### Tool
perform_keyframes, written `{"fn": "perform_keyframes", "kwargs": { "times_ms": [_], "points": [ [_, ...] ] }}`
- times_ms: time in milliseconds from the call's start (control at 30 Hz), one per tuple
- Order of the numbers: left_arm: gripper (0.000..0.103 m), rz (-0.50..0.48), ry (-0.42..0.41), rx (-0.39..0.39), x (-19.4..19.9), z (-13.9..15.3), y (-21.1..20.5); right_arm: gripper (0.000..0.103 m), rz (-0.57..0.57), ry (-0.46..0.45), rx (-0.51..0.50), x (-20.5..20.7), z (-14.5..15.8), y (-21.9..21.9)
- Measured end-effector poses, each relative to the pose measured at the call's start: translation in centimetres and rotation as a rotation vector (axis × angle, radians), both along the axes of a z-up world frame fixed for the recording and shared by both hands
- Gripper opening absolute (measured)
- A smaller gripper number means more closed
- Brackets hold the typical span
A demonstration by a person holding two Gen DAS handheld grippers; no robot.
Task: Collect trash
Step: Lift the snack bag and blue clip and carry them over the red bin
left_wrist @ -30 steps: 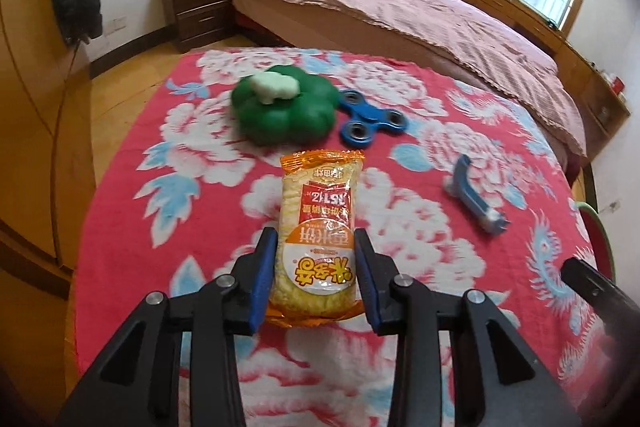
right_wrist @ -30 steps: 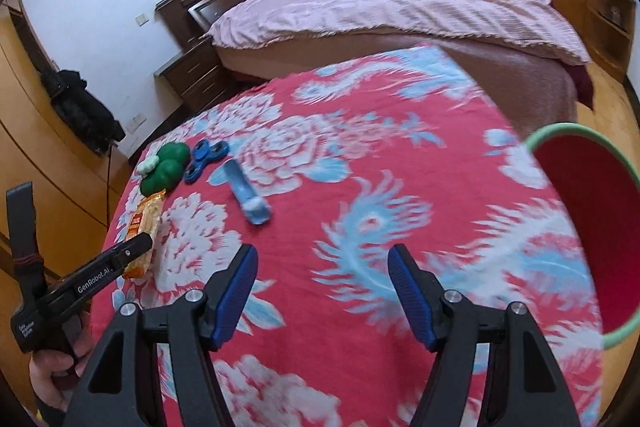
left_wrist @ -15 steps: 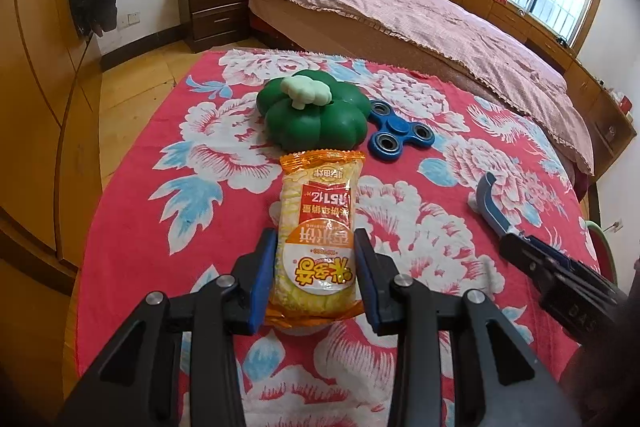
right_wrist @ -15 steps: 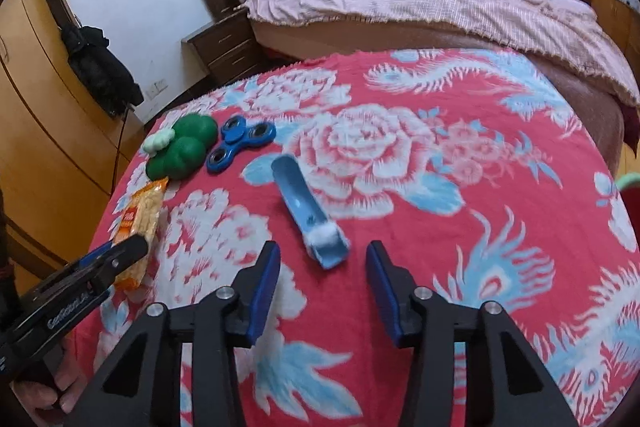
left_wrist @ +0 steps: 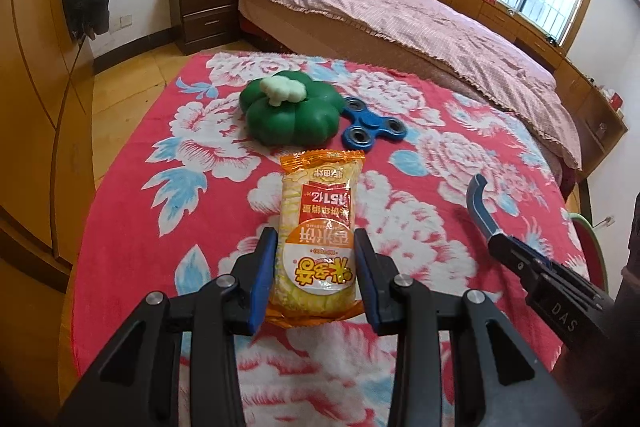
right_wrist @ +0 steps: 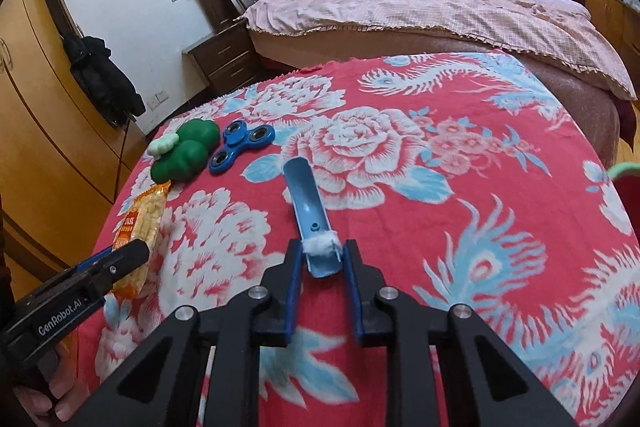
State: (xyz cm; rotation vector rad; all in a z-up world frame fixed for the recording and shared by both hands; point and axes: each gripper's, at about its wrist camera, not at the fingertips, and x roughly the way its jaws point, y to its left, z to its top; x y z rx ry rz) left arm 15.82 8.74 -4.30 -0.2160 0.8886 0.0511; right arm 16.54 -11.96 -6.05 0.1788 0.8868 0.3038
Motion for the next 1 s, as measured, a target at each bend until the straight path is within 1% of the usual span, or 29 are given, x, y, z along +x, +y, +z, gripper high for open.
{"fn": "perform_keyframes", "kwargs": {
  "times_ms": [167,533,733,1000],
  "points": [
    [0.039,-0.043,-0.009,-0.023,-1.1,1.0,-1.7,0.022,-0.045,-0.004,0.039,-2.2,0.9,-2.2],
    [0.039,-0.183,-0.059,-0.004,-3.1,3.9,-8.2,0.022,-0.195,-0.018,0.097,-7.4,2.8,-9.5],
    [0.039,-0.263,-0.052,-0.010,-3.5,4.4,-12.2,0.022,-0.268,-0.041,0.117,-10.0,3.3,-13.4],
    [0.039,-0.370,-0.053,0.010,-3.4,4.7,-17.3,0.022,-0.383,-0.063,0.143,-12.5,3.5,-19.1]
  ]
}}
